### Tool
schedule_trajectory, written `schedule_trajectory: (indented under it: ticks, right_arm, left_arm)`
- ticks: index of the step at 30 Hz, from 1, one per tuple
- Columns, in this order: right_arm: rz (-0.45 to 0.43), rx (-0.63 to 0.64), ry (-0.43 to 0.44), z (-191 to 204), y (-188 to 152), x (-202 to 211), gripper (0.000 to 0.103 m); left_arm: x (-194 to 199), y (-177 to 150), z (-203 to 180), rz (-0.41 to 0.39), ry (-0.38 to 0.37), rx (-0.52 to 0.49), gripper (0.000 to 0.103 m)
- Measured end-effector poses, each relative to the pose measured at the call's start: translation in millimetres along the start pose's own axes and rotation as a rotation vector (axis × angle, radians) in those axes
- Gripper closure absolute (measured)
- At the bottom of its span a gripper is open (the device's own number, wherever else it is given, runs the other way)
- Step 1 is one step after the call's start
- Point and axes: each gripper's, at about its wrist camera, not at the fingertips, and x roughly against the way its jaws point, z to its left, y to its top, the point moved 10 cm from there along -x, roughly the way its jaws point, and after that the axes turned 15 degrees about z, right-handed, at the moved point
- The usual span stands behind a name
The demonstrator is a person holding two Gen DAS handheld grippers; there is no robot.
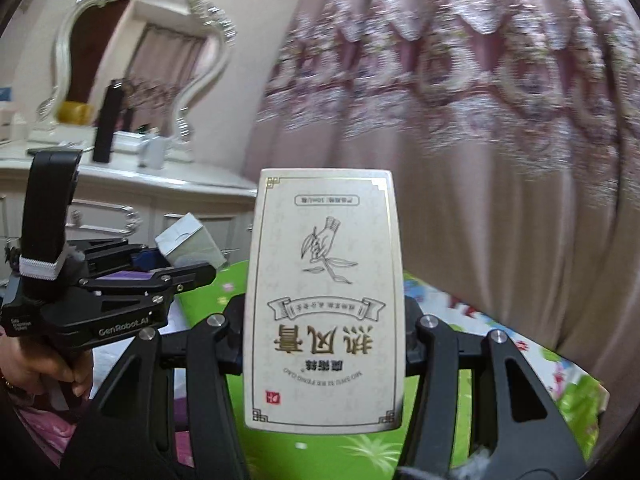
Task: Organize rigid objects
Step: 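Lift both held boxes and carry them over the purple storage box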
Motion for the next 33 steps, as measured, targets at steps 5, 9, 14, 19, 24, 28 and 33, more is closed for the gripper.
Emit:
schedule_trajectory:
  ticks: [5, 9, 14, 19, 24, 28, 33]
  right_arm:
    - [0.044, 0.076, 0.118, 48.8, 7.7, -23.9, 0.047]
    - [0.133, 0.125, 0.236, 88.5, 8.0, -51.2, 0.047]
    - [0.235, 0.167, 0.340, 127.7, 0.7, -77.5, 0.047]
    - [0.331, 0.212, 0.421, 161.2, -11.4, -106.5, 0.047]
    - [0.435, 0.245, 0.500, 191.1, -35.5, -124.2, 0.047]
    - [0.515, 0.274, 0.566, 218.0, -57.4, -131.4, 0.047]
    - [0.558, 0.308, 0.601, 238.9, -75.6, -130.9, 0.047]
  left_arm:
    - [2.4, -20.6, 53.8, 0.080, 0.044, 0.111, 0.066]
    - [-1.2, -41.9, 90.7, 0.161, 0.082, 0.195, 0.066]
    - [-2.5, -70.8, 129.8, 0.221, 0.144, 0.265, 0.066]
    - [-9.0, -93.7, 160.9, 0.281, 0.186, 0.333, 0.066]
    - [-13.6, -116.2, 191.0, 0.348, 0.229, 0.387, 0.066]
    - [-16.7, -134.3, 211.5, 0.394, 0.255, 0.428, 0.066]
    - [-19.1, -149.5, 222.6, 0.427, 0.274, 0.450, 0.066]
